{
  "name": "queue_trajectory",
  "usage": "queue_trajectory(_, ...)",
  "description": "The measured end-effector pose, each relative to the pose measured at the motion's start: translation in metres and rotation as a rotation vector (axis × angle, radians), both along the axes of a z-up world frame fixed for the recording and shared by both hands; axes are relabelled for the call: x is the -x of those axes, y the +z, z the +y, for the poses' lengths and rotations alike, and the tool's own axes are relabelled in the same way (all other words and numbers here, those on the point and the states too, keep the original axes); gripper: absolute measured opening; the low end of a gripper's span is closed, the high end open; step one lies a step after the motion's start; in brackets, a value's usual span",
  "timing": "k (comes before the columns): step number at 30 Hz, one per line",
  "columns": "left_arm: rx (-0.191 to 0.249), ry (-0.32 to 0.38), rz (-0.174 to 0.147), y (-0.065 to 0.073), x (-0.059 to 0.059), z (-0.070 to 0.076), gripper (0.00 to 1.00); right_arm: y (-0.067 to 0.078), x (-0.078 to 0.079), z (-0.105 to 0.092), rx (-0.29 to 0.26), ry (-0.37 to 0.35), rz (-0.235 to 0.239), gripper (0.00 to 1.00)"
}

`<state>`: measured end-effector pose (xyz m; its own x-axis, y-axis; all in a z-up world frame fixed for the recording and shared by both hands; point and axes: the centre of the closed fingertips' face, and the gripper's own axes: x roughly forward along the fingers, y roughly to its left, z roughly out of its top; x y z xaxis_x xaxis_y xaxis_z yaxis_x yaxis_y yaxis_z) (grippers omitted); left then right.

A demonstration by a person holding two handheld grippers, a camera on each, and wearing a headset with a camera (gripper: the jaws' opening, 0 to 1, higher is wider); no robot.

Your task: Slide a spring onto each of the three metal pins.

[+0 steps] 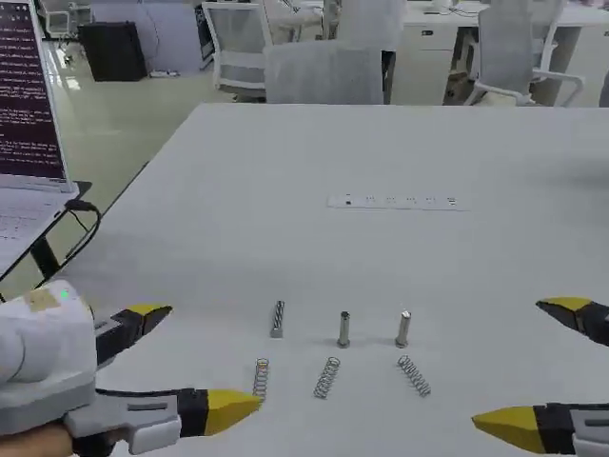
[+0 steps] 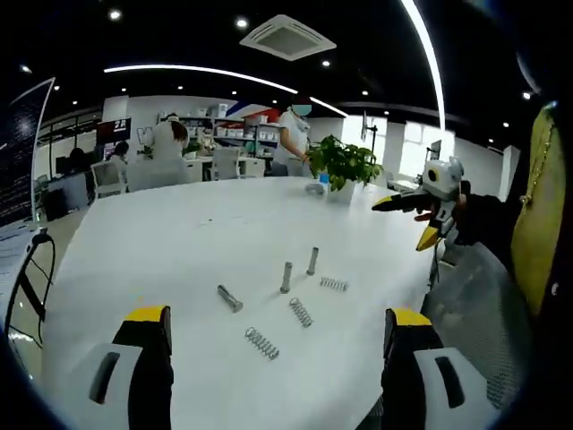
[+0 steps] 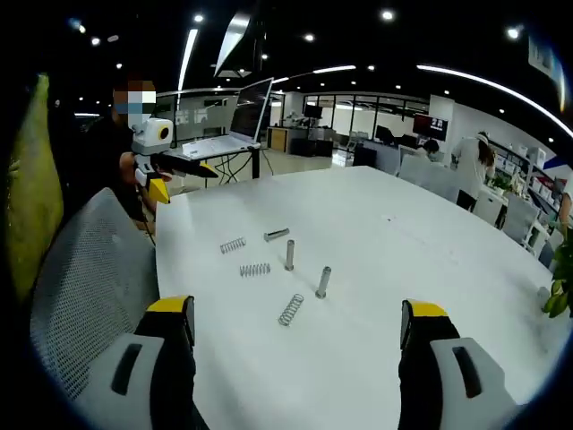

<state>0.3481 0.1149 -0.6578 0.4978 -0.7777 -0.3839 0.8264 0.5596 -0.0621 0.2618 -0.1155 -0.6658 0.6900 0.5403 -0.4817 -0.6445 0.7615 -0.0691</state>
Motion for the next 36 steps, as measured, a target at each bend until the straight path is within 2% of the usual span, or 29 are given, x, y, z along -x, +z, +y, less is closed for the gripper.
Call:
queue_trajectory(6,0.015,0.001,0.019,0.000,-0.015,-0.003,0.86,0.000,0.002,0.001,0.002,0.001,0.001,0.92)
queue_trajectory(9,0.024,0.001,0.017,0.002,-0.015,-0.005,0.86,0.000,0.003,0.001,0.004,0.000,0.000,0.92)
queue_trajectory(15,0.017,-0.017,0.012,0.004,-0.008,-0.009,0.86,0.002,0.003,0.000,0.003,-0.002,-0.005,0.91)
queue_trajectory(23,0.008,-0.017,0.007,0.002,0.006,-0.003,0.86,0.004,0.003,0.000,0.008,0.001,-0.010,0.91)
queue_trajectory(28,0.018,-0.007,0.026,-0.003,0.019,0.002,0.86,0.006,0.003,-0.001,0.008,-0.001,-0.014,0.91)
queue_trajectory(31,0.001,-0.004,0.042,-0.011,0.022,0.005,0.86,0.005,0.003,-0.001,0.013,0.002,-0.012,0.91)
queue_trajectory(36,0.011,0.003,0.037,-0.007,0.022,0.006,0.86,0.007,0.003,0.002,0.013,0.011,-0.014,0.91)
